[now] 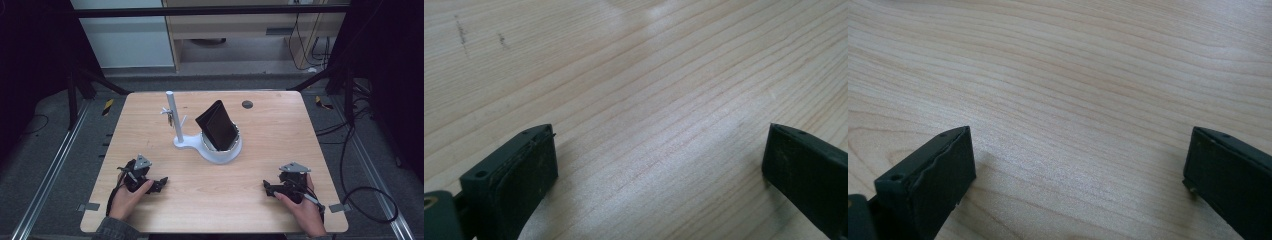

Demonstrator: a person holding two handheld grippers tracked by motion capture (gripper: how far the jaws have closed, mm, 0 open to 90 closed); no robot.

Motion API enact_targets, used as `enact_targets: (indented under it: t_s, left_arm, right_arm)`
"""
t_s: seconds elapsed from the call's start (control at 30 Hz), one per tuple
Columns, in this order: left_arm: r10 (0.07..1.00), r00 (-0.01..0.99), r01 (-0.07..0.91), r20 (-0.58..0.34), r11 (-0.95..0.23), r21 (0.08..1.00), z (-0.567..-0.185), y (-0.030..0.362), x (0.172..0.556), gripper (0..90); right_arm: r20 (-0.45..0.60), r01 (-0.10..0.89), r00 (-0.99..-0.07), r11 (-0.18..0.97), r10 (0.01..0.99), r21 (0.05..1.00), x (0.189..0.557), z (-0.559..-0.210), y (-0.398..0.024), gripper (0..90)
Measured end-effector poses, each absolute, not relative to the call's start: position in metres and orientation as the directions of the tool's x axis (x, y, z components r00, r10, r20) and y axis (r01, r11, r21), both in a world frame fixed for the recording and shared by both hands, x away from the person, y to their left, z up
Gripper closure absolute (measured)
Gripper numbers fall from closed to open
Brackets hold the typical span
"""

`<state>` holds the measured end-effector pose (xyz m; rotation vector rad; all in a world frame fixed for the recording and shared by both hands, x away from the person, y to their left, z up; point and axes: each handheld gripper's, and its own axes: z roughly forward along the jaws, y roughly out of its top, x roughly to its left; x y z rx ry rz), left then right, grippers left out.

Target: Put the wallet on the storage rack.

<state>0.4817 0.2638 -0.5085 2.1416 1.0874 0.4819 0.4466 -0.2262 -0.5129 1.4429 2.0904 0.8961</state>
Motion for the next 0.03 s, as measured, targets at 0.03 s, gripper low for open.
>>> enact_targets:
  t_s: [0.03]
  left_arm:
    - [0.812,0.583,0.561,0.021,-0.421,0.712,-0.5085,0.2638,0.4817,0.3]
  right_arm:
    - [0.003,0.646,-0.356,0.244,0.935,0.723,0.4467,-0.5128,-0.2261,0.3]
